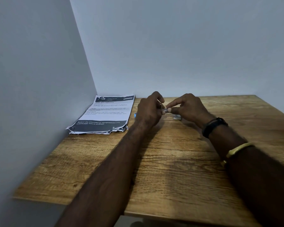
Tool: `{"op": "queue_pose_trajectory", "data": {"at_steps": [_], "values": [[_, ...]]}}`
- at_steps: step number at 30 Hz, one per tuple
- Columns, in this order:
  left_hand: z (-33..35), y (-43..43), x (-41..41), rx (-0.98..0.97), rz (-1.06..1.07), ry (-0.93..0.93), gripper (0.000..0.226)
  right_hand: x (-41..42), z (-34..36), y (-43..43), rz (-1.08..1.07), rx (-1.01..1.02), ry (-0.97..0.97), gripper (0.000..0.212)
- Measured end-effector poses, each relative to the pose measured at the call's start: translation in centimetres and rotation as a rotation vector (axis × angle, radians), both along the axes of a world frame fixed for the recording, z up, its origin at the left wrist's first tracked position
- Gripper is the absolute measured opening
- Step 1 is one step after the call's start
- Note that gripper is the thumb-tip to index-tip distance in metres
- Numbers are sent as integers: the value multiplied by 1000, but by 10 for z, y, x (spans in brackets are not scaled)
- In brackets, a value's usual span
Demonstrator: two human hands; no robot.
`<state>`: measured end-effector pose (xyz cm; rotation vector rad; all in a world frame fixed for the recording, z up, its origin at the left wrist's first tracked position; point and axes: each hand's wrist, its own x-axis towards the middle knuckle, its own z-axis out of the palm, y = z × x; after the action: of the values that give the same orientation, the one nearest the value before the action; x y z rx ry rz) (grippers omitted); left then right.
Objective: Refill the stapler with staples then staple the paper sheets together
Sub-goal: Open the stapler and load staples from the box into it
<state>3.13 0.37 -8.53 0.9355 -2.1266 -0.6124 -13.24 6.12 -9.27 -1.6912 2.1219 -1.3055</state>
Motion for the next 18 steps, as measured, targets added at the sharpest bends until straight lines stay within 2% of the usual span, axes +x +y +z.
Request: {"op": "queue_pose_trajectory", "data": {"at_steps": [9, 13, 18], "values": [[1, -2, 1, -4, 19, -26, 34, -2, -5, 0, -9, 42, -54, 27], [0, -3, 1, -10, 15, -26, 34, 0, -5, 2, -11, -1, -10, 32], [-1, -5, 1, -27, 12, -11, 35, 5, -1, 6, 28, -54, 66, 24]]}}
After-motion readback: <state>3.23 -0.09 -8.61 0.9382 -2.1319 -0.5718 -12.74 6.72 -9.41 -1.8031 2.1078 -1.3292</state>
